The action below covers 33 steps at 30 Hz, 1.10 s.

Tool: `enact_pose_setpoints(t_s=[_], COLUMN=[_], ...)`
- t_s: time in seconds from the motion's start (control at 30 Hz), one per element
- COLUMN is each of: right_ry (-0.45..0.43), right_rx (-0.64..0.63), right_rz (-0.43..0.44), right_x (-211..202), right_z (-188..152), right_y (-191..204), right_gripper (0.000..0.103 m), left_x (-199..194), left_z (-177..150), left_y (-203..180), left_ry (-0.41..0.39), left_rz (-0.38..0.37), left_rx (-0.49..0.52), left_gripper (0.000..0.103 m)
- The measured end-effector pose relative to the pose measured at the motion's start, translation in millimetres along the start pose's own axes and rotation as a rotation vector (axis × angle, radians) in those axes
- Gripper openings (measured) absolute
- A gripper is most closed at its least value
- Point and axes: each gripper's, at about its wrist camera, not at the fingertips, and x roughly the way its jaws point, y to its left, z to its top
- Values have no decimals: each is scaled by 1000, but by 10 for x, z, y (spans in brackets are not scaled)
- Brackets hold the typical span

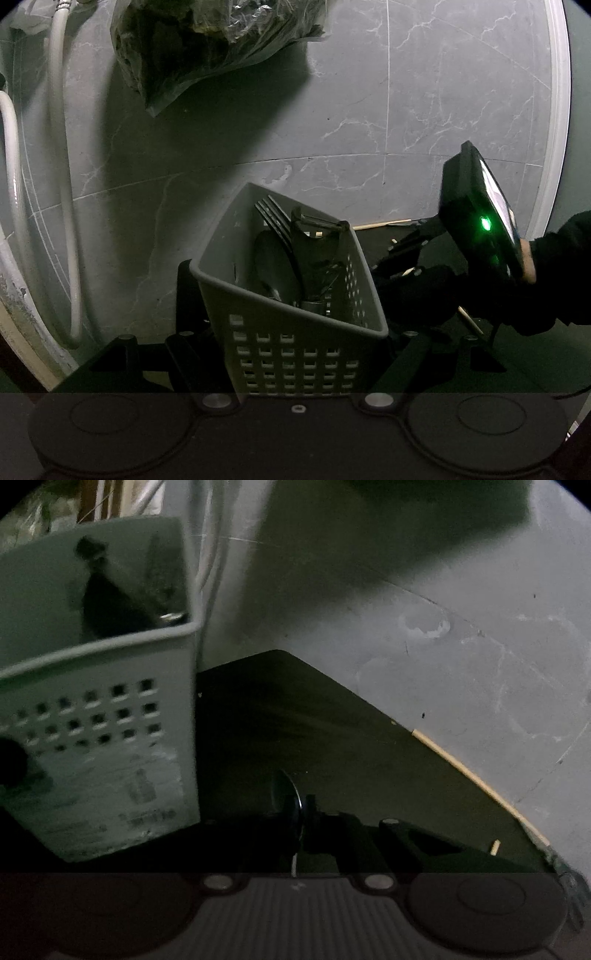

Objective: Organize utensils
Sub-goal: 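Lift the steel spoon and lower it into the white holder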

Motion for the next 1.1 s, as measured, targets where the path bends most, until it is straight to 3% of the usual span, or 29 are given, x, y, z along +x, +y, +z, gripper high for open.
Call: enact_pose_setpoints(t_s=[0.17, 0.47, 0.73, 0.9, 1.1], right_ry=[-3, 66, 43, -78, -369], right_rx=[-74, -34, 22, 210, 443], right_rz=[-9, 34, 64, 22, -35], right_x=[-83, 52, 3, -321, -1033], right_z=[-46, 9, 3, -20, 10], right_y=[172, 64, -21, -280, -590], right_gripper=[0, 7, 1, 1, 1], left_x=[-1, -3, -3, 0, 10], left_z=[0, -2, -5, -4, -1], left_y=[3, 6, 3, 0, -10], left_ry=[0, 0, -1, -1, -2], left_rz=[0, 1, 2, 2, 1], left_rx=[-1, 0, -2, -1, 2], left_gripper=[77, 77, 77, 77, 77])
